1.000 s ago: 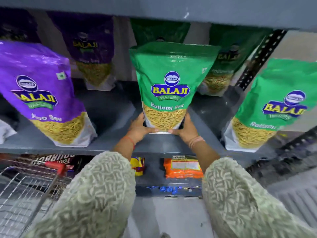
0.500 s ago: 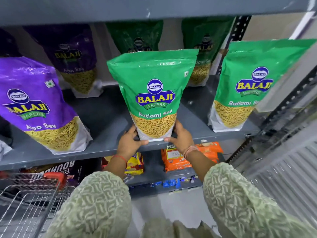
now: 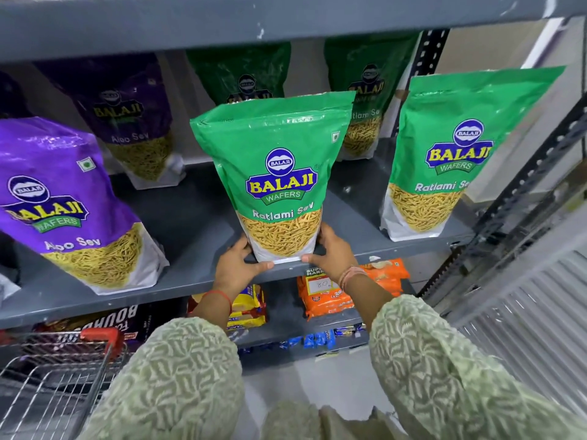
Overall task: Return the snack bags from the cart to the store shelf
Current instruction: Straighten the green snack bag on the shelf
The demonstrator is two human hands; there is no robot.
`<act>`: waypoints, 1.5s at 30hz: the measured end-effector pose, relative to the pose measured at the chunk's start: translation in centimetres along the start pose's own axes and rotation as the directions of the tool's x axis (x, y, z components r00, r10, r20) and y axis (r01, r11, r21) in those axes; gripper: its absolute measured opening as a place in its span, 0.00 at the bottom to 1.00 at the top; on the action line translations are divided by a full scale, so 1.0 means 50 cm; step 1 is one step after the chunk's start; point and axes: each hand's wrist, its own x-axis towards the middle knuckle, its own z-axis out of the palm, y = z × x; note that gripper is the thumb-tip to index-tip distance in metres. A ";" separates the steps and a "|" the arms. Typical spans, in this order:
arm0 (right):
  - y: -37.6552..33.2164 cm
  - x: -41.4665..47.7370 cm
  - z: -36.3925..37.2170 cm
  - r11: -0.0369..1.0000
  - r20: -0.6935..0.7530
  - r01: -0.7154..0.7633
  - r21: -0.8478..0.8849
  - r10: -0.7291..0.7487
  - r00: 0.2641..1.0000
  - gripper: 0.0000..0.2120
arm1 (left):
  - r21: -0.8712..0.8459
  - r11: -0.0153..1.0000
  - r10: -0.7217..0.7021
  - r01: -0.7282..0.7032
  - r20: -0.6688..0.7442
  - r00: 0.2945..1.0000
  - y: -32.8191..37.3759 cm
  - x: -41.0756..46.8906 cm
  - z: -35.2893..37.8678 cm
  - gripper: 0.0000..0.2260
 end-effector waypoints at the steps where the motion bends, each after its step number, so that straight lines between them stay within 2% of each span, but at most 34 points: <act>1: -0.002 -0.002 -0.001 1.000 0.006 0.009 -0.005 -0.009 1.000 0.31 | -0.008 1.000 0.013 -0.012 0.014 1.000 0.001 -0.001 -0.002 0.35; 4: 0.010 -0.027 -0.004 0.996 -0.065 0.079 0.034 -0.077 0.995 0.38 | -0.103 0.994 0.036 -0.035 0.011 0.999 0.006 -0.020 -0.001 0.37; 6: 0.043 -0.063 -0.021 0.996 -0.243 0.083 0.031 -0.073 0.967 0.41 | -0.214 0.977 -0.042 -0.006 -0.220 0.975 0.013 -0.063 0.030 0.34; 7: 0.065 -0.081 -0.039 0.996 -0.352 0.092 0.010 -0.083 0.932 0.40 | -0.173 0.984 -0.042 -0.032 -0.403 0.914 0.019 -0.094 0.058 0.30; 8: 0.087 -0.097 -0.064 0.994 -0.461 0.107 -0.018 -0.104 0.882 0.38 | -0.029 0.997 0.039 -0.065 -0.531 0.847 0.027 -0.124 0.095 0.27; 9: 0.106 -0.109 -0.091 0.992 -0.567 0.118 -0.041 -0.120 0.815 0.38 | 0.126 0.988 0.147 -0.091 -0.564 0.813 0.037 -0.151 0.134 0.25; 10: 0.125 -0.114 -0.126 0.992 -0.667 0.121 -0.047 -0.121 0.735 0.39 | 0.217 0.966 0.239 -0.143 -0.524 0.818 0.053 -0.168 0.176 0.24; 12: 0.154 -0.102 -0.204 0.995 -0.785 0.096 -0.028 -0.081 0.614 0.43 | 0.239 0.936 0.331 -0.258 -0.349 0.877 0.094 -0.163 0.250 0.23; 13: 0.164 -0.089 -0.246 0.998 -0.787 0.067 -0.010 -0.050 0.615 0.46 | 0.201 0.935 0.340 -0.293 -0.261 0.904 0.118 -0.143 0.281 0.22; 14: 0.169 -0.072 -0.283 0.998 -0.749 0.056 0.014 -0.027 0.662 0.49 | 0.143 0.944 0.321 -0.298 -0.176 0.931 0.143 -0.115 0.305 0.23; 17: 0.184 -0.016 -0.380 0.981 -0.485 0.103 0.165 -0.010 0.874 0.52 | -0.024 0.980 0.197 -0.197 0.035 0.980 0.221 -0.011 0.368 0.38; 18: 0.186 -0.002 -0.397 0.979 -0.401 0.083 0.187 -0.001 0.916 0.51 | -0.023 0.988 0.156 -0.154 0.106 0.982 0.237 0.020 0.388 0.42; 20: 0.193 0.010 -0.408 0.989 -0.308 0.017 0.148 0.030 0.951 0.46 | 0.030 0.993 0.104 -0.113 0.207 0.973 0.248 0.058 0.422 0.40; 23: 0.216 0.009 -0.401 0.987 -0.287 -0.004 0.162 0.051 0.957 0.39 | -0.017 0.998 0.058 -0.056 0.141 0.988 0.235 0.072 0.455 0.35; 25: 0.217 0.007 -0.398 0.990 -0.292 0.007 0.138 0.034 0.956 0.38 | -0.003 0.998 0.070 -0.070 0.097 0.993 0.222 0.076 0.461 0.33; 32: 0.216 0.004 -0.395 0.992 -0.277 0.049 0.113 -0.016 0.961 0.37 | -0.029 0.996 0.089 -0.086 0.106 0.990 0.205 0.089 0.459 0.35; 35: 0.209 0.004 -0.393 0.996 -0.279 0.050 0.080 -0.026 0.960 0.43 | -0.033 0.991 0.132 -0.129 0.138 0.982 0.207 0.090 0.447 0.36; 38: 0.197 -0.027 -0.351 0.992 -0.446 0.030 0.126 0.030 0.894 0.52 | -0.047 0.984 0.177 -0.172 0.146 0.973 0.197 0.054 0.414 0.34; 40: 0.185 -0.073 -0.289 0.999 -0.615 0.048 -0.013 -0.045 0.787 0.49 | -0.078 0.981 0.180 -0.179 0.014 0.984 0.169 -0.002 0.377 0.26; 42: 0.164 -0.118 -0.190 0.974 -0.658 0.099 -0.204 -0.211 0.723 0.42 | -0.059 0.969 0.227 -0.239 -0.155 0.961 0.119 -0.070 0.322 0.17; 43: 0.148 -0.134 -0.132 0.962 -0.638 0.117 -0.246 -0.252 0.727 0.40 | -0.035 0.964 0.248 -0.263 -0.227 0.942 0.090 -0.099 0.287 0.16; 45: 0.107 -0.157 -0.015 0.950 -0.539 0.178 -0.255 -0.293 0.790 0.35 | 0.008 0.959 0.268 -0.283 -0.346 0.899 0.039 -0.139 0.203 0.15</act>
